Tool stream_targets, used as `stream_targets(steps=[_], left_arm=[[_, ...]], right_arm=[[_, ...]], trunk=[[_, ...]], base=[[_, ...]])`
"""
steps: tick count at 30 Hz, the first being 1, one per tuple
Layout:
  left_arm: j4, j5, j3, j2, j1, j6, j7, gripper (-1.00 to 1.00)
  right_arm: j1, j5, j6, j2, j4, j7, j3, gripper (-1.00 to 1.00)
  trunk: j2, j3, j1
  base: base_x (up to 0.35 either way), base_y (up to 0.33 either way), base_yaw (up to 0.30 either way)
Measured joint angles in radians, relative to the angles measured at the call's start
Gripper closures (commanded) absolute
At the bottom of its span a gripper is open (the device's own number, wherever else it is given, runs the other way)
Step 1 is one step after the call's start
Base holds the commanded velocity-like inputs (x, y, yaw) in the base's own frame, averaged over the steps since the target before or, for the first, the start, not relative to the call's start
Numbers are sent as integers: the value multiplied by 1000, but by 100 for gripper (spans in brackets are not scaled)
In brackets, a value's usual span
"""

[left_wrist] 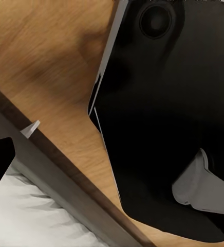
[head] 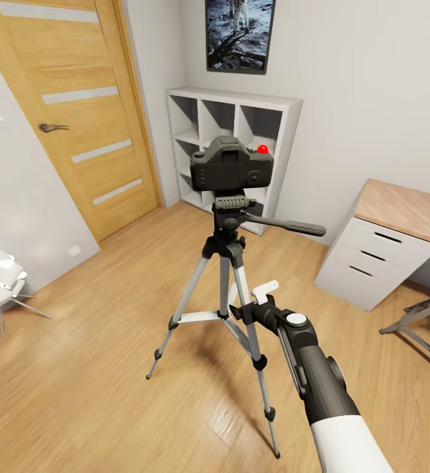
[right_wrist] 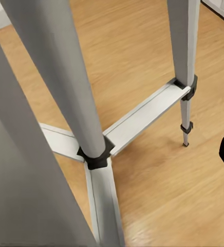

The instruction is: Attach the digital camera to the camera tripod in the bedroom.

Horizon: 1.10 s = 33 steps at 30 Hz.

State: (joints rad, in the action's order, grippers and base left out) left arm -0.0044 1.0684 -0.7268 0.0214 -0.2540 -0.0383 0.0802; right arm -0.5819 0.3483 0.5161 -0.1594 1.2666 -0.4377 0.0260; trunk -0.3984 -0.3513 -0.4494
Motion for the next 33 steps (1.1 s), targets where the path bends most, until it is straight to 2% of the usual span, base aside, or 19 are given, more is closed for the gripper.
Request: stream_targets(steps=[15, 25, 33], left_arm=[[0, 1, 0, -7, 0, 3, 2, -100], [0, 0, 0, -11, 0, 3, 0, -100], [0, 0, 0, -14, 0, 4, 1, -100]], right_arm=[[0, 5, 21, 28, -1, 1, 0, -100], [0, 2, 22, 35, -1, 1, -1, -100], [1, 2, 22, 38, -1, 1, 0, -100]], trunk=[[0, 0, 0], [0, 0, 0], [0, 0, -1]], base=[[-179, 0, 0], [-45, 0, 0], [-231, 0, 0]])
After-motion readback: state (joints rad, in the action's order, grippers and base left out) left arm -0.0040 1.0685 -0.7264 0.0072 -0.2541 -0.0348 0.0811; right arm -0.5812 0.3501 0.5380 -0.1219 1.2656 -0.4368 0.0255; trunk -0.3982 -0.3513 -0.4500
